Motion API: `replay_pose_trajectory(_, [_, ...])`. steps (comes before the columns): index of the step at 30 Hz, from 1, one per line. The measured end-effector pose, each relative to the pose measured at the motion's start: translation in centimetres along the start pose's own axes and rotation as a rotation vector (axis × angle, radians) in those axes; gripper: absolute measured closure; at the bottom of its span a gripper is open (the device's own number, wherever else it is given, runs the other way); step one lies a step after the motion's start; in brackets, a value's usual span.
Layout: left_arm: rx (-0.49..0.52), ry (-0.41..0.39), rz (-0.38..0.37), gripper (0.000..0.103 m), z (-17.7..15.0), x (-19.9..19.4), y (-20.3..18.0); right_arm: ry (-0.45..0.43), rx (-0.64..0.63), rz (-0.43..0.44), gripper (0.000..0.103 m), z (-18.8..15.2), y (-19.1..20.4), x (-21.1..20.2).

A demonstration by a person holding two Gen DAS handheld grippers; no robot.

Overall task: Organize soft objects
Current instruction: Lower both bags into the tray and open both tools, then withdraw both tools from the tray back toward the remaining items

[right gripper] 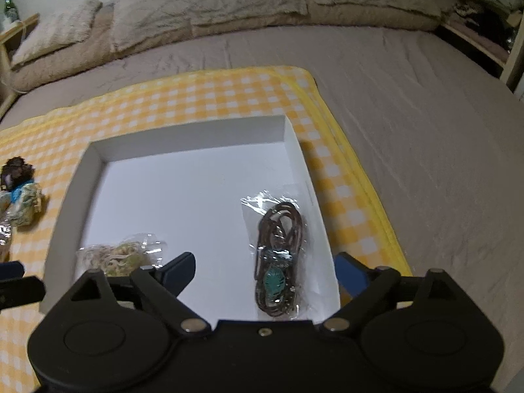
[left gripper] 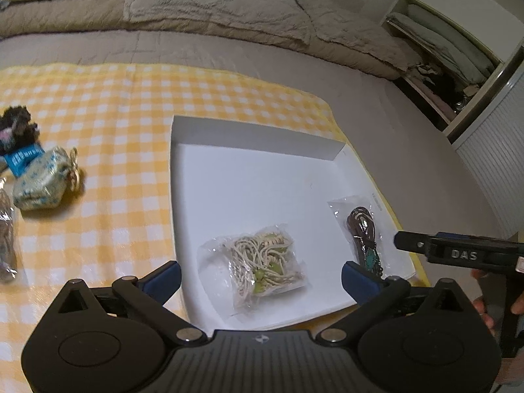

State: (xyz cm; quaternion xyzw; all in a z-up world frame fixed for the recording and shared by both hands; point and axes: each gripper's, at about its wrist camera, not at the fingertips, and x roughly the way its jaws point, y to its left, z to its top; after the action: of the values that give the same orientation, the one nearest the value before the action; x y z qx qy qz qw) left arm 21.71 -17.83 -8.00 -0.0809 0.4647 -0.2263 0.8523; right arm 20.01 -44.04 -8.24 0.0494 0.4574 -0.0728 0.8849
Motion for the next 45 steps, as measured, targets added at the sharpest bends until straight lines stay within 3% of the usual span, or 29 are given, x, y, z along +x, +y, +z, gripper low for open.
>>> replay_pose_trajectory(5, [0.018, -0.03, 0.034, 0.0, 0.1, -1.0, 0.4, -0.053, -0.031, 0.009, 0.0, -0.3, 0.4, -2.1])
replay_pose_trajectory(23, [0.084, -0.161, 0.193, 0.0, 0.7, -5.3, 3.2, -0.189, -0.043, 0.081, 0.0, -1.5, 3.6, -6.5])
replay_pose_trajectory(45, [-0.035, -0.234, 0.412, 0.0, -0.1, -12.2, 15.0, -0.217, -0.189, 0.183, 0.0, 1.1, 16.0, -4.5])
